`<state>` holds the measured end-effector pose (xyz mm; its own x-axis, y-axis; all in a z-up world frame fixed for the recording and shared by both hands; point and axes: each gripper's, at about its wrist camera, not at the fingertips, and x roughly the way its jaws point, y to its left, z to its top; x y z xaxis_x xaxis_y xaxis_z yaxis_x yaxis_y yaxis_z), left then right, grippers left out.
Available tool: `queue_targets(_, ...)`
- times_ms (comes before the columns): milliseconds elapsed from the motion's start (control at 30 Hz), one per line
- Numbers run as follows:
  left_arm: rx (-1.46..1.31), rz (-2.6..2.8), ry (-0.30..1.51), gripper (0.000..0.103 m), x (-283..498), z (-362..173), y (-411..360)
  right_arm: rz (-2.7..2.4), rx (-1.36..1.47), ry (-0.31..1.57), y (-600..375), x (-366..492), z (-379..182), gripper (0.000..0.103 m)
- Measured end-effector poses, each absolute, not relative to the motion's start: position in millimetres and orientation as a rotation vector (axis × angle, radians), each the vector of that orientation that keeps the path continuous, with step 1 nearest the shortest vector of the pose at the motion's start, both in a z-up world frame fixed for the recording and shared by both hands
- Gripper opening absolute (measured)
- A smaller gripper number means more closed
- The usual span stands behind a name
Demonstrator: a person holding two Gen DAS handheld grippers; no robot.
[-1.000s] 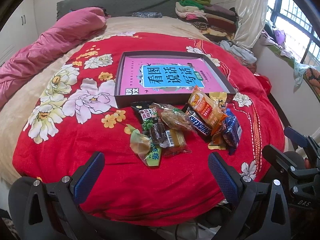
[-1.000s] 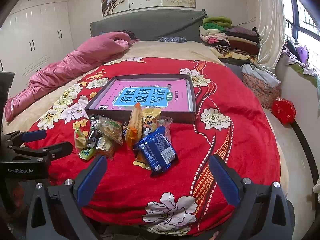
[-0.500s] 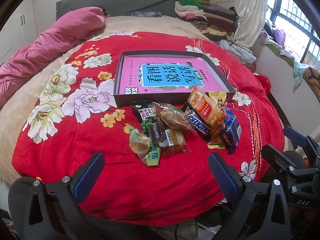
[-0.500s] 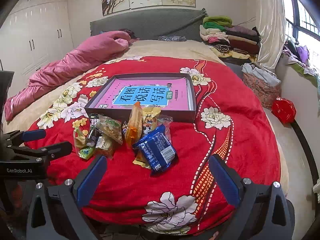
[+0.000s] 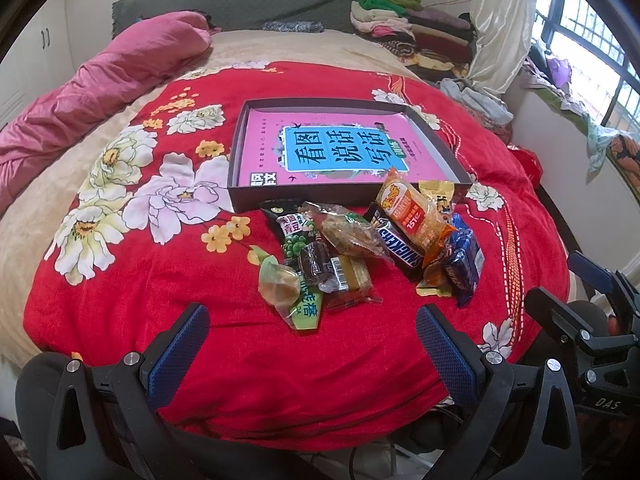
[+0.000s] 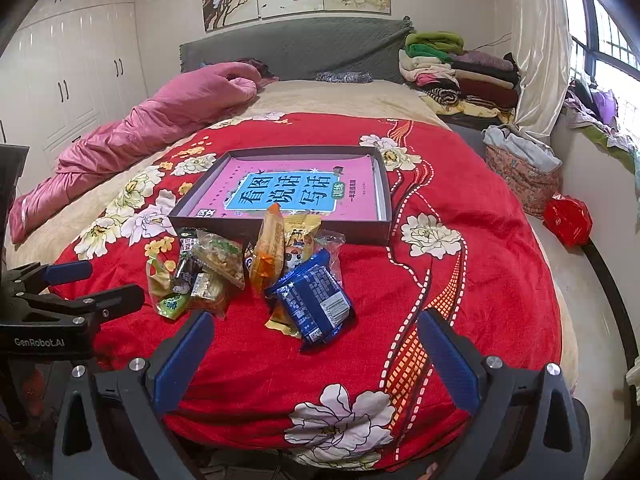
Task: Organize snacks
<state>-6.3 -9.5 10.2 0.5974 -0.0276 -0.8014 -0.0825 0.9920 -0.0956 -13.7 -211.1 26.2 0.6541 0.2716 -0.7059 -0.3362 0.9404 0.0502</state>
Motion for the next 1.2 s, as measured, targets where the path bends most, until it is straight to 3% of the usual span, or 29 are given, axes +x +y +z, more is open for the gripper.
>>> queue_targets(1200, -0.233, 0.045, 1.012, 0.102, 16.4, -21.0, 32.8, 0.353, -0.072, 0.862, -212.7, 10.9, 4.4, 0.102)
